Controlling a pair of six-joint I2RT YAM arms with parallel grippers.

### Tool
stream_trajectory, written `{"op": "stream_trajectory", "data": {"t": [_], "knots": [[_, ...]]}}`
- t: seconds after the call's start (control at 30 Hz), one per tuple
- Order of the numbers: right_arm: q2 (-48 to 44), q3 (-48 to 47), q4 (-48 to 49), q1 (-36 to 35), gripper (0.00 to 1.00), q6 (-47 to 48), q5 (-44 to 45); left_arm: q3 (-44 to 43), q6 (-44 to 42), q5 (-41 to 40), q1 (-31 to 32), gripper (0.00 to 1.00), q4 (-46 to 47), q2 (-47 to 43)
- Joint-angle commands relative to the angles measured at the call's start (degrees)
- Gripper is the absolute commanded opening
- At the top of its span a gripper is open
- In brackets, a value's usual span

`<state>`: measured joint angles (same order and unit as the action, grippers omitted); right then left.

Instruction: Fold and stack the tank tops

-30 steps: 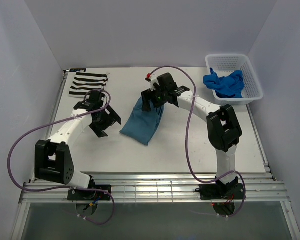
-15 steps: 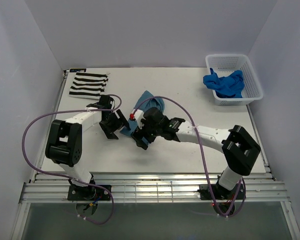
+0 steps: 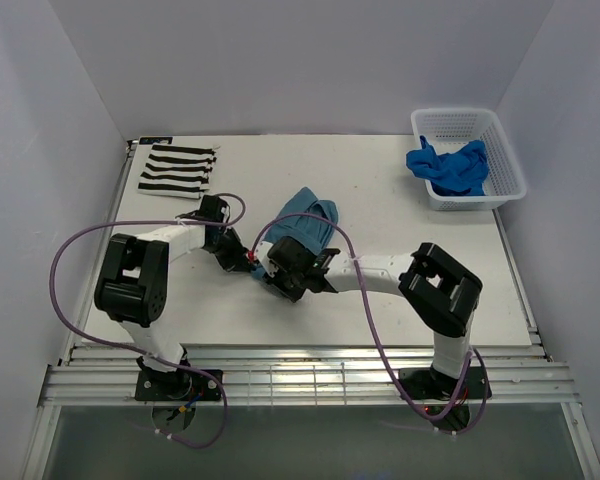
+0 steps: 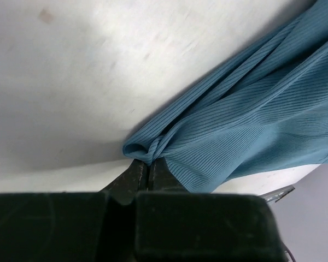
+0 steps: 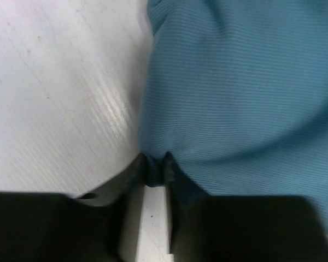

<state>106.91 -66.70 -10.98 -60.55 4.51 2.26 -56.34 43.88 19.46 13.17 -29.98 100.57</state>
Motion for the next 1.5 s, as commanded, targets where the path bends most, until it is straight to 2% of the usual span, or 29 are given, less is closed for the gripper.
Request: {"op": "stream_trajectory", "data": {"t": [0.0,0.03,0.07,0.2,0.27,0.37,0.5,0.63,0.83,1.03,1.13,1.23,1.3,1.47], "knots": [[-2.75,1.91,-1.24,-2.98,0.14,-3.54,1.69,4.38,-0.11,-1.27,0.19,0.0,-2.27,-6.6],[-3.81,3.31,-1.41,-3.69,0.08,-4.07,1.95,5.18,0.67,-1.44,0.19,0.0,-3.93,-10.8],[-6.25,3.85,-1.67,-5.17,0.08,-5.9,2.04,6.31,0.86,-1.62,0.19,0.0,-5.08,-12.93],[-14.26,5.61,-3.17,-8.09,0.08,-10.04,-0.32,8.43,3.14,-4.25,0.37,0.0,-11.32,-24.18],[-19.78,7.19,-2.82,-8.35,0.08,-12.93,-4.44,8.44,4.54,-4.26,0.37,0.0,-14.75,-30.05],[-26.11,8.07,-3.96,-8.18,0.08,-15.49,-7.35,6.16,5.43,-3.73,0.37,0.0,-19.49,-33.85],[-31.76,7.29,-5.54,-6.43,0.08,-17.17,-12.62,-1.47,5.69,-3.73,0.54,0.0,-22.67,-34.39],[-34.31,7.81,-5.72,3.56,0.08,-17.52,-23.85,-7.36,5.61,-3.99,0.45,0.0,-22.41,-30.8],[-30.81,7.63,-5.63,14.22,0.08,-14.71,-34.06,-12.56,4.64,-1.98,0.54,0.0,-18.29,-21.58],[-26.68,10.35,-4.14,20.12,0.08,-16.02,-39.61,-17.57,3.06,-0.74,1.6,0.0,-16.26,-12.96],[-26.67,11.06,-0.99,20.39,0.08,-16.73,-42.41,-20.65,2.27,-1.52,1.95,0.0,-16.34,-9.61],[-27.11,10.97,2.62,19.69,0.08,-18.49,-46.81,-20.66,2.44,-2.58,1.95,0.0,-16.87,-10.74],[-27.55,10.19,2.55,17.94,0.08,-17.97,-46.83,-18.56,3.4,-4.25,1.95,0.0,-17.39,-14.07],[-28.43,9.92,5.07,7.48,0.08,-19.8,-44.01,-11.09,5.51,-10.57,1.86,0.0,-21.61,-23.92]]}}
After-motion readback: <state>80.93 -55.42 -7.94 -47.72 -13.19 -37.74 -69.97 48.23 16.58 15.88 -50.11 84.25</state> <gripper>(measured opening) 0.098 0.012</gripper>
